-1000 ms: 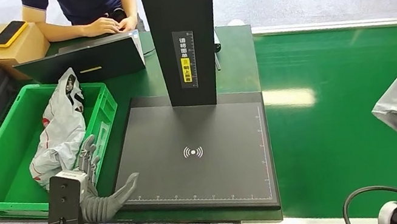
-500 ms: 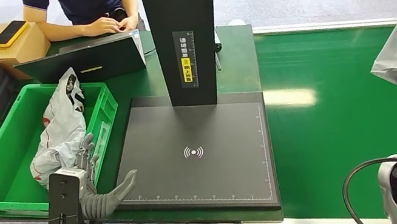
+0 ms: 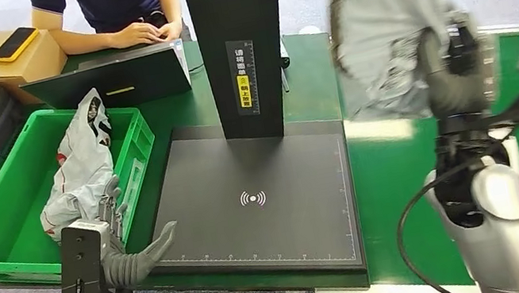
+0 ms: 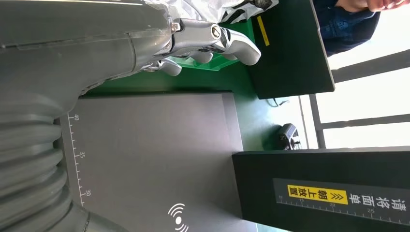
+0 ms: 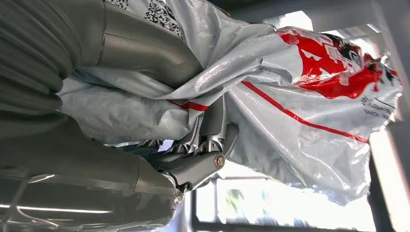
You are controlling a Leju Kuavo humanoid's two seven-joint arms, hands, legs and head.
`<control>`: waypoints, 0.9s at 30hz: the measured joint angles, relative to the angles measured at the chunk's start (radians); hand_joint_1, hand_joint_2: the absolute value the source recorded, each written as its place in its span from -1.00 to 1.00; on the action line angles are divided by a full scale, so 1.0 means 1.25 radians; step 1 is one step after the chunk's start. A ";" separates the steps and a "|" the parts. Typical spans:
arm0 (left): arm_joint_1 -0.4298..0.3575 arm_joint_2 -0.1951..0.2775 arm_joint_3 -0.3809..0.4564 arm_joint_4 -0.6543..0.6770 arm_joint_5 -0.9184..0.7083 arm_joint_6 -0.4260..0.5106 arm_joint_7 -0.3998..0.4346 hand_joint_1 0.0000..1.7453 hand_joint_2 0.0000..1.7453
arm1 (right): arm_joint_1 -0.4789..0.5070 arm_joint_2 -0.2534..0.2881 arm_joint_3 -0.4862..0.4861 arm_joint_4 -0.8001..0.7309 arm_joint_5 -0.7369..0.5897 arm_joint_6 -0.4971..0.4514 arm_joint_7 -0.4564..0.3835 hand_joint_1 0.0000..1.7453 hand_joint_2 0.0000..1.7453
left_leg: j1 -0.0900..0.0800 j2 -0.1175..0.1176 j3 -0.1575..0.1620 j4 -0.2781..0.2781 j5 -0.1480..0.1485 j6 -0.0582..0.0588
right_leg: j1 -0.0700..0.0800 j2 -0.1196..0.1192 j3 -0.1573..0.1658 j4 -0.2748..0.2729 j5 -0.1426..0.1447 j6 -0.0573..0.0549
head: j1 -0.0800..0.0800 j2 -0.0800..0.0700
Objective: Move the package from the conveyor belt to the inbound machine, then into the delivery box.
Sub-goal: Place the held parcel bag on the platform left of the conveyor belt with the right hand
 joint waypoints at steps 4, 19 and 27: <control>-0.005 0.003 -0.008 0.004 0.012 0.009 0.003 -1.00 1.00 | -0.070 0.030 0.174 0.226 -0.031 0.170 0.077 1.00 1.00 | 0.000 0.000 0.000 0.000 0.000 0.000 | 0.000 0.000 -0.001 0.001 0.000 0.000 | 0.000 0.000; 0.007 0.006 -0.017 0.007 0.007 0.031 0.038 -1.00 1.00 | -0.155 0.134 0.498 0.497 -0.127 0.229 0.162 1.00 1.00 | 0.001 -0.003 -0.002 0.000 0.000 -0.001 | 0.000 -0.003 -0.002 0.001 -0.001 -0.001 | 0.000 0.000; 0.024 0.006 -0.018 -0.006 0.001 0.035 0.052 -1.00 1.00 | -0.162 0.137 0.534 0.527 -0.141 0.210 0.196 1.00 1.00 | 0.000 -0.003 -0.002 0.000 0.000 -0.001 | 0.000 -0.003 -0.002 0.000 -0.001 -0.001 | 0.000 0.000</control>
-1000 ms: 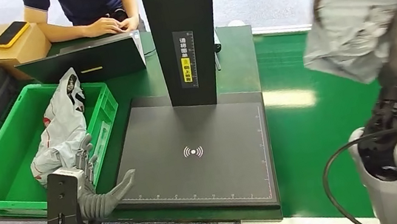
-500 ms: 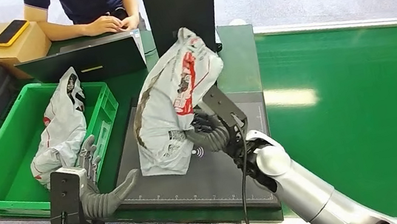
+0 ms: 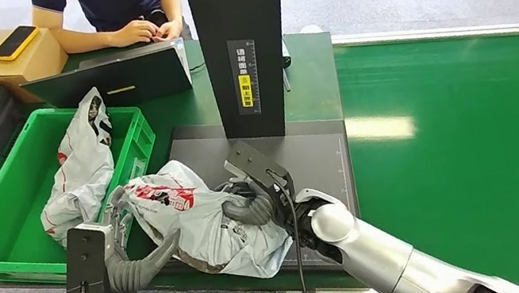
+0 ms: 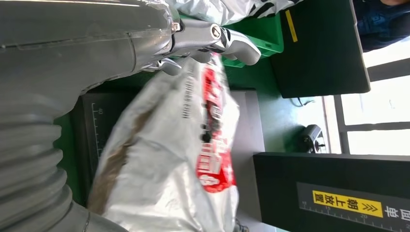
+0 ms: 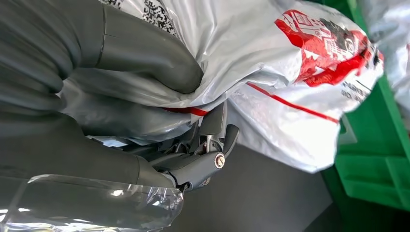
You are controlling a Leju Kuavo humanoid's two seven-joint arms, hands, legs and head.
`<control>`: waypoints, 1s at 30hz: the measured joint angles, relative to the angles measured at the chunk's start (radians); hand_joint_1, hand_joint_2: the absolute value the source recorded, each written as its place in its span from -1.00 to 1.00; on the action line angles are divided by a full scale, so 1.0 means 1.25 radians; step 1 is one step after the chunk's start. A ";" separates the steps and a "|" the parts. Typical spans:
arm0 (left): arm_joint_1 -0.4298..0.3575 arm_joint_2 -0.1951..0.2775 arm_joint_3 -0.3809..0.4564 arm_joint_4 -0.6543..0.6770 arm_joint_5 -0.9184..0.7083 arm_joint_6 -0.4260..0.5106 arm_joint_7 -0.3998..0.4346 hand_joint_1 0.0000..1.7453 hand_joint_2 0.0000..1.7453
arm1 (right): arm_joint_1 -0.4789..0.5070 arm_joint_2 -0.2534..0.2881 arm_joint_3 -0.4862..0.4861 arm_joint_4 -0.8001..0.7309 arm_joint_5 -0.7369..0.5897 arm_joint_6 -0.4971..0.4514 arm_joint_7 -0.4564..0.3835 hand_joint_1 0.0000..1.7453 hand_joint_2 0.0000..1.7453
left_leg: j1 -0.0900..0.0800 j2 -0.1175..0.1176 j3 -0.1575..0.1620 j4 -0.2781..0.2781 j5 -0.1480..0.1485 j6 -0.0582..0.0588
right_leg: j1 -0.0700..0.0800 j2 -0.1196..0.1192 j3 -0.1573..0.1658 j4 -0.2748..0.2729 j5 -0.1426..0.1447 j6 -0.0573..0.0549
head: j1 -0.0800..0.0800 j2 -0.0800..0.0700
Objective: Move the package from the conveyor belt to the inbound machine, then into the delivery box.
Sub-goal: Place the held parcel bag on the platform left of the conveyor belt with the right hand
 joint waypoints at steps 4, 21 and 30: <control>0.007 0.000 0.000 -0.007 -0.003 0.009 0.003 -1.00 1.00 | 0.000 -0.001 0.001 0.004 -0.007 -0.044 -0.015 1.00 1.00 | 0.000 0.000 0.000 0.000 0.000 0.000 | 0.000 0.000 0.000 0.000 0.000 0.000 | 0.000 0.000; 0.019 0.012 -0.005 -0.008 0.007 0.035 -0.001 -1.00 1.00 | 0.016 -0.080 -0.011 -0.061 -0.015 -0.081 -0.046 1.00 1.00 | 0.000 0.000 0.000 0.000 0.000 0.000 | 0.000 0.000 0.000 -0.001 0.000 0.000 | 0.000 0.000; 0.024 0.025 -0.015 -0.008 0.016 0.041 -0.008 -1.00 1.00 | 0.089 -0.175 -0.026 -0.142 -0.016 -0.059 -0.040 -1.00 1.00 | 0.000 0.000 0.000 0.000 0.000 0.000 | 0.000 0.000 0.000 -0.001 0.000 0.000 | 0.000 0.000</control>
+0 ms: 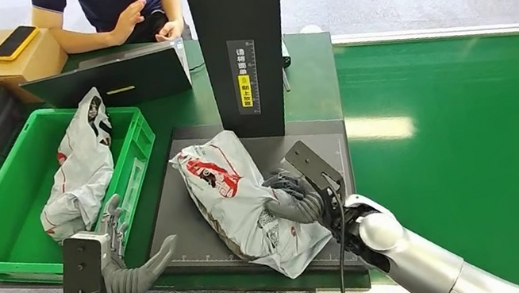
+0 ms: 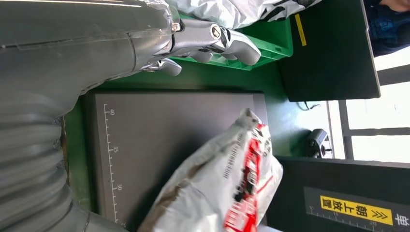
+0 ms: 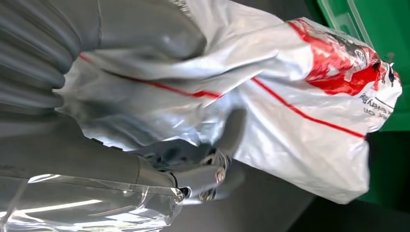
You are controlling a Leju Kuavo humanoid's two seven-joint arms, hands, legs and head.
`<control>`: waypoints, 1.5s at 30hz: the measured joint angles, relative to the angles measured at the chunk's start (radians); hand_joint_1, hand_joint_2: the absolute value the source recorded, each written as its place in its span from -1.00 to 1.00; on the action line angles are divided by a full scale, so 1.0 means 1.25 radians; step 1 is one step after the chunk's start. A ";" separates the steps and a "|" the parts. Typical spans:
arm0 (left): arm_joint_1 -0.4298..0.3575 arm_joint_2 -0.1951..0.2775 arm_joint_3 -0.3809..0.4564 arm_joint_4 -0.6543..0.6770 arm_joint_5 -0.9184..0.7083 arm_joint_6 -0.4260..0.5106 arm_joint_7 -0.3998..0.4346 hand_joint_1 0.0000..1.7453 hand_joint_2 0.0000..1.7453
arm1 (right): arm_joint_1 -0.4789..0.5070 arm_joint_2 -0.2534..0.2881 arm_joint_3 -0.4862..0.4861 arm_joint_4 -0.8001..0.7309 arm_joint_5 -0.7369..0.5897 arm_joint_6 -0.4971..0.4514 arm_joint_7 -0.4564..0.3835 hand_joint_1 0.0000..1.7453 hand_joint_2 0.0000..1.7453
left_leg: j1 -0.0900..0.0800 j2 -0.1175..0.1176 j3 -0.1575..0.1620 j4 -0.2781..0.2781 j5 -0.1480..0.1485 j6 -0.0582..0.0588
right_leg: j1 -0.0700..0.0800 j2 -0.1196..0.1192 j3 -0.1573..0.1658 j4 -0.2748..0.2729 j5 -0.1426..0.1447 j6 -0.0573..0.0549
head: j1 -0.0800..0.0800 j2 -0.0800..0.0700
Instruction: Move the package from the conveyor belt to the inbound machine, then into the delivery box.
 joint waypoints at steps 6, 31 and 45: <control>0.000 0.004 -0.003 0.000 0.003 0.000 -0.001 -1.00 1.00 | 0.019 -0.042 -0.014 -0.045 -0.008 0.029 0.016 -1.00 1.00 | 0.000 0.000 0.000 0.000 0.000 0.000 | 0.000 0.000 0.000 0.000 0.000 0.000 | 0.000 0.000; 0.005 0.010 -0.022 0.000 -0.060 -0.013 -0.007 -1.00 1.00 | 0.347 -0.081 -0.406 -0.575 0.062 -0.191 -0.291 -1.00 1.00 | 0.000 -0.001 0.000 0.000 -0.001 0.000 | 0.000 -0.001 0.000 0.000 -0.001 0.000 | 0.000 0.000; -0.093 0.005 -0.121 0.089 -0.336 -0.158 0.071 -1.00 1.00 | 0.504 -0.037 -0.524 -0.689 0.090 -0.117 -0.283 -1.00 1.00 | 0.000 -0.001 0.000 0.000 -0.001 0.000 | 0.000 -0.001 0.000 0.000 -0.001 0.000 | 0.000 0.000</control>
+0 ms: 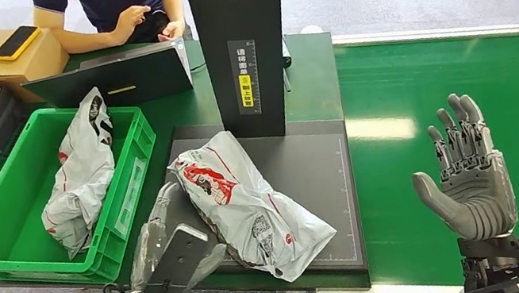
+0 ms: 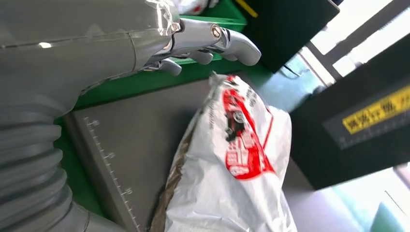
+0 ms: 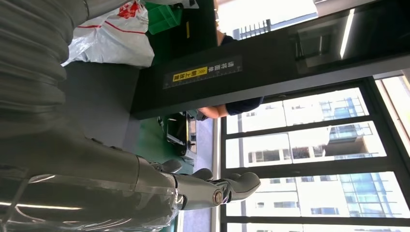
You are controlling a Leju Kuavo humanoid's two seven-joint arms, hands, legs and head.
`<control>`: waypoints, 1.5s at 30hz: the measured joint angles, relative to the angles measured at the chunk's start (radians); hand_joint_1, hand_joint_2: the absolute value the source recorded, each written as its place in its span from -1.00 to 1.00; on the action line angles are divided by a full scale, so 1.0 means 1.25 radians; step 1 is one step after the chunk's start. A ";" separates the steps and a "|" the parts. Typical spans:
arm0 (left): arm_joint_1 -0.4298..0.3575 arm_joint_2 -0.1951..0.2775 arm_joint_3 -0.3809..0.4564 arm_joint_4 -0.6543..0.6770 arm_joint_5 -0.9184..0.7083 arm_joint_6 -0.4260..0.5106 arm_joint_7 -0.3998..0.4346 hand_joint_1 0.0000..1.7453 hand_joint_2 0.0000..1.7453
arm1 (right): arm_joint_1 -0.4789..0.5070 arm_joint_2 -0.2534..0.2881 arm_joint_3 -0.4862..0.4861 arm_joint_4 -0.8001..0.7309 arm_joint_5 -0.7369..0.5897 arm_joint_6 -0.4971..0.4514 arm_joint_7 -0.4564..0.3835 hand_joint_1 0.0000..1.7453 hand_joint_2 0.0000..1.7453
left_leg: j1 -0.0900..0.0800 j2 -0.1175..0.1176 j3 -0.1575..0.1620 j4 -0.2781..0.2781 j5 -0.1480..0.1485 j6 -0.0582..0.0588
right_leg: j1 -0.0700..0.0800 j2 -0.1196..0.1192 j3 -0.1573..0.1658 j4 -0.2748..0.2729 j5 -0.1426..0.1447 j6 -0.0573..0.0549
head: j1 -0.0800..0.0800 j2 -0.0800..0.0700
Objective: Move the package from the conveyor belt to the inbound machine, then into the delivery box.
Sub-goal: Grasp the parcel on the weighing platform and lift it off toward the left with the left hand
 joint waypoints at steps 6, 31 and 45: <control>-0.081 -0.013 -0.024 0.121 -0.058 -0.036 -0.016 -1.00 1.00 | -0.025 0.016 -0.005 0.009 0.001 0.021 0.005 -1.00 1.00 | 0.000 0.000 0.000 0.000 0.000 0.000 | 0.000 0.000 0.000 0.000 0.000 0.000 | 0.000 0.000; -0.310 -0.025 -0.156 0.484 -0.107 -0.073 -0.069 -1.00 1.00 | -0.084 0.061 -0.021 0.071 -0.009 0.085 0.004 -1.00 1.00 | 0.000 0.000 0.000 0.000 0.001 0.000 | 0.000 0.000 0.001 0.000 0.000 0.000 | 0.000 0.000; -0.340 -0.017 -0.169 0.508 -0.099 -0.077 -0.081 1.00 1.00 | -0.091 0.085 -0.028 0.081 -0.004 0.111 0.008 -1.00 1.00 | 0.000 0.000 0.000 0.000 0.001 0.000 | 0.000 0.000 0.001 0.000 0.000 0.000 | 0.000 0.000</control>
